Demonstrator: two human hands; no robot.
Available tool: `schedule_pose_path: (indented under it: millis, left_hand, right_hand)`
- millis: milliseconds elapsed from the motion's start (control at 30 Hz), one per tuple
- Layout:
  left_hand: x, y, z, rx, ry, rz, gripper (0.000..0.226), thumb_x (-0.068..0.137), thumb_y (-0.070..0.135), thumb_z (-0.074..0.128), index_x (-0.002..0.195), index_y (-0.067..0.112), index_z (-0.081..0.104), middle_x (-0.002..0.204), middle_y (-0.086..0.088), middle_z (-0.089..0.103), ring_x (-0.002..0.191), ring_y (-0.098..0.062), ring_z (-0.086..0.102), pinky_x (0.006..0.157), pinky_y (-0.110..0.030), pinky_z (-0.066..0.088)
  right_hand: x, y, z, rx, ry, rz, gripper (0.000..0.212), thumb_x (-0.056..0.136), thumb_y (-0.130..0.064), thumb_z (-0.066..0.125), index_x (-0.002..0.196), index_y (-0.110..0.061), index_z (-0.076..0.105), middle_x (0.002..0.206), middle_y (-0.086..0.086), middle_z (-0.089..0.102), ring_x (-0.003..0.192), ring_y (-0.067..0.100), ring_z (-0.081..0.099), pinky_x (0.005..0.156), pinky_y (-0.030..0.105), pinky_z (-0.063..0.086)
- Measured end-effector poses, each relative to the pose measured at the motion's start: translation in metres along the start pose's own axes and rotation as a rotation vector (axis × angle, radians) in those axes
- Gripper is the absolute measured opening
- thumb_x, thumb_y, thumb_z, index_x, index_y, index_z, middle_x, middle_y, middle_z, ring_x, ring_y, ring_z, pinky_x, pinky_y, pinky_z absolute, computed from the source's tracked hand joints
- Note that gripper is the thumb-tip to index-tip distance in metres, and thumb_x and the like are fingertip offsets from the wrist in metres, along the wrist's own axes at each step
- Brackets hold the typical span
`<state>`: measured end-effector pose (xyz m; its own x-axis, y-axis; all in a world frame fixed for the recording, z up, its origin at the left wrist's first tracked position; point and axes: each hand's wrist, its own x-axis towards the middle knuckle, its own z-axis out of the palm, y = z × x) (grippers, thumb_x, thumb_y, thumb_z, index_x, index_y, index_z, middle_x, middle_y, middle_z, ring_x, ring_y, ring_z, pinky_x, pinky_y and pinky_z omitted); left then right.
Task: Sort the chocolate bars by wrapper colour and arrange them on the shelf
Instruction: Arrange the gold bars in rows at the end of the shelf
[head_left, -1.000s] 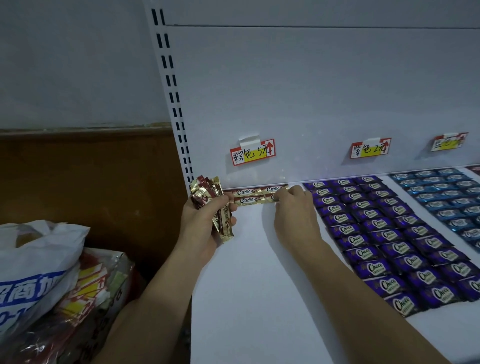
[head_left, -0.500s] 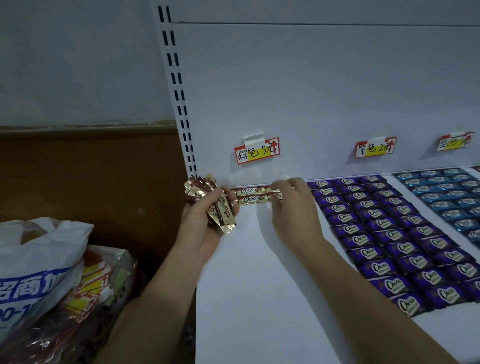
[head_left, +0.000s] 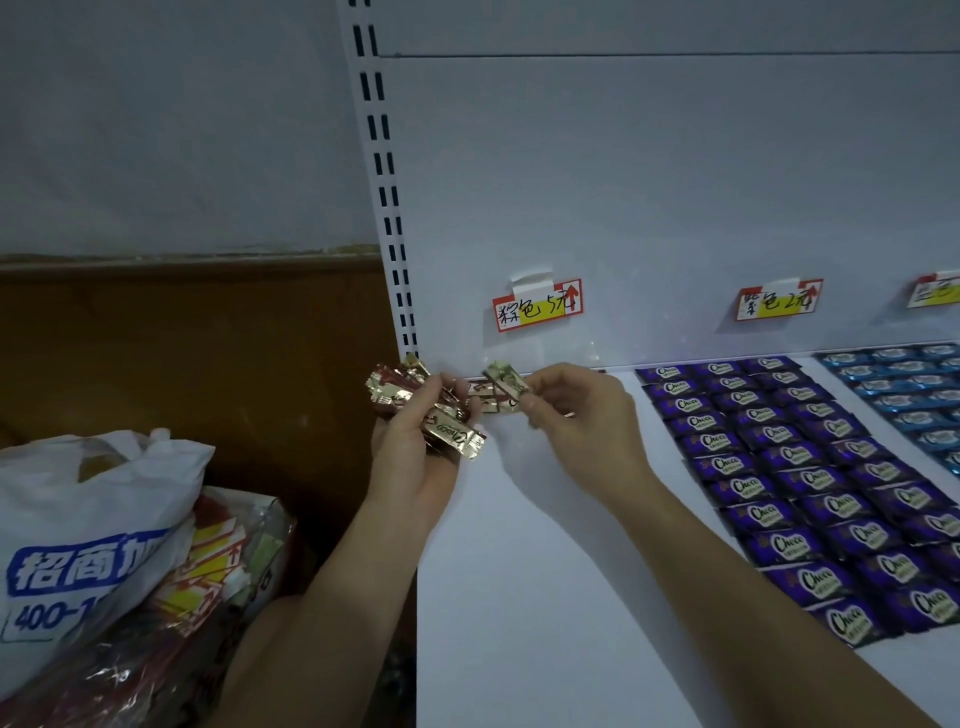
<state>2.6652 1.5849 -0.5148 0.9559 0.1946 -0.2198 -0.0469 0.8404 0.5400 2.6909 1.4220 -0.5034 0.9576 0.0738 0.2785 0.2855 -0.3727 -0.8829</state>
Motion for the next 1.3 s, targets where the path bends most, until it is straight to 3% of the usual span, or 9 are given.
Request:
schedule_pose_path:
  millis: [67, 200, 367, 600, 767, 867, 1100, 1200, 1300]
  left_hand:
    - [-0.006, 0.003, -0.003, -0.056, -0.012, 0.009, 0.045, 0.074, 0.007, 0.074, 0.116, 0.005, 0.059, 0.092, -0.010, 0.065, 0.076, -0.018, 0.065, 0.075, -0.034, 0.059]
    - [-0.016, 0.012, -0.006, 0.073, 0.004, -0.031, 0.042, 0.077, 0.010, 0.072, 0.116, 0.004, 0.056, 0.085, -0.006, 0.062, 0.066, -0.013, 0.061, 0.053, -0.023, 0.052]
    - [-0.024, 0.026, -0.006, 0.187, 0.090, -0.094, 0.029, 0.088, 0.004, 0.065, 0.117, 0.002, 0.061, 0.082, -0.008, 0.067, 0.067, -0.013, 0.065, 0.047, -0.022, 0.049]
    - [-0.038, 0.044, -0.010, 0.173, 0.050, -0.102, 0.021, 0.097, 0.006, 0.058, 0.117, 0.004, 0.063, 0.106, -0.012, 0.074, 0.089, -0.020, 0.074, 0.059, -0.025, 0.059]
    - [-0.041, 0.047, -0.007, 0.116, 0.091, -0.140, 0.023, 0.092, 0.003, 0.062, 0.115, 0.002, 0.063, 0.104, -0.017, 0.072, 0.090, -0.026, 0.075, 0.062, -0.031, 0.061]
    - [-0.040, 0.046, -0.009, 0.102, 0.106, -0.155, 0.016, 0.093, 0.004, 0.062, 0.109, 0.004, 0.064, 0.091, -0.015, 0.074, 0.086, -0.024, 0.074, 0.066, -0.036, 0.063]
    - [-0.040, 0.043, -0.009, 0.161, 0.085, -0.145, 0.015, 0.094, 0.006, 0.059, 0.107, 0.005, 0.066, 0.084, -0.012, 0.073, 0.081, -0.020, 0.072, 0.085, -0.049, 0.060]
    - [-0.040, 0.042, -0.008, 0.170, 0.068, -0.159, 0.018, 0.092, 0.005, 0.062, 0.109, 0.004, 0.067, 0.088, -0.014, 0.073, 0.078, -0.021, 0.073, 0.092, -0.052, 0.056]
    - [-0.040, 0.039, -0.005, 0.213, 0.044, -0.161, 0.021, 0.081, 0.005, 0.070, 0.102, 0.006, 0.070, 0.085, -0.011, 0.073, 0.072, -0.019, 0.074, 0.092, -0.049, 0.054]
  right_hand:
    - [0.001, 0.007, -0.005, -0.206, 0.043, -0.112, 0.011, 0.083, -0.011, 0.077, 0.089, -0.020, 0.080, 0.075, -0.016, 0.069, 0.071, 0.004, 0.063, 0.069, 0.019, 0.049]
    - [-0.006, 0.021, 0.009, -0.503, -0.065, -0.351, 0.018, 0.083, -0.013, 0.072, 0.094, -0.025, 0.081, 0.087, -0.005, 0.069, 0.085, 0.020, 0.062, 0.069, 0.031, 0.050]
    - [-0.014, 0.021, 0.018, -0.580, -0.071, -0.438, 0.020, 0.081, -0.011, 0.065, 0.094, -0.019, 0.078, 0.091, -0.003, 0.063, 0.089, 0.022, 0.058, 0.070, 0.030, 0.048]
    - [-0.021, 0.022, 0.038, -0.563, -0.212, -0.461, 0.021, 0.088, -0.013, 0.057, 0.098, -0.018, 0.075, 0.095, -0.006, 0.062, 0.088, 0.019, 0.053, 0.069, 0.040, 0.049]
    - [-0.023, 0.019, 0.036, -0.613, -0.247, -0.487, 0.028, 0.087, -0.013, 0.053, 0.108, -0.019, 0.071, 0.109, -0.005, 0.061, 0.099, 0.019, 0.051, 0.073, 0.038, 0.047]
    - [-0.025, 0.015, 0.034, -0.651, -0.280, -0.485, 0.038, 0.085, -0.019, 0.044, 0.115, -0.020, 0.067, 0.117, -0.006, 0.061, 0.105, 0.018, 0.050, 0.075, 0.035, 0.043]
    - [-0.023, 0.017, 0.034, -0.691, -0.319, -0.482, 0.048, 0.084, -0.026, 0.035, 0.123, -0.027, 0.062, 0.126, -0.013, 0.059, 0.112, 0.015, 0.050, 0.074, 0.033, 0.038]
    - [-0.021, 0.015, 0.034, -0.611, -0.303, -0.504, 0.038, 0.091, -0.022, 0.043, 0.122, -0.030, 0.063, 0.123, -0.015, 0.062, 0.112, 0.012, 0.053, 0.083, 0.036, 0.047]
    - [-0.018, -0.001, 0.028, -0.218, -0.146, -0.366, 0.023, 0.097, -0.018, 0.055, 0.113, -0.023, 0.070, 0.109, -0.011, 0.068, 0.100, 0.005, 0.059, 0.080, 0.024, 0.048]
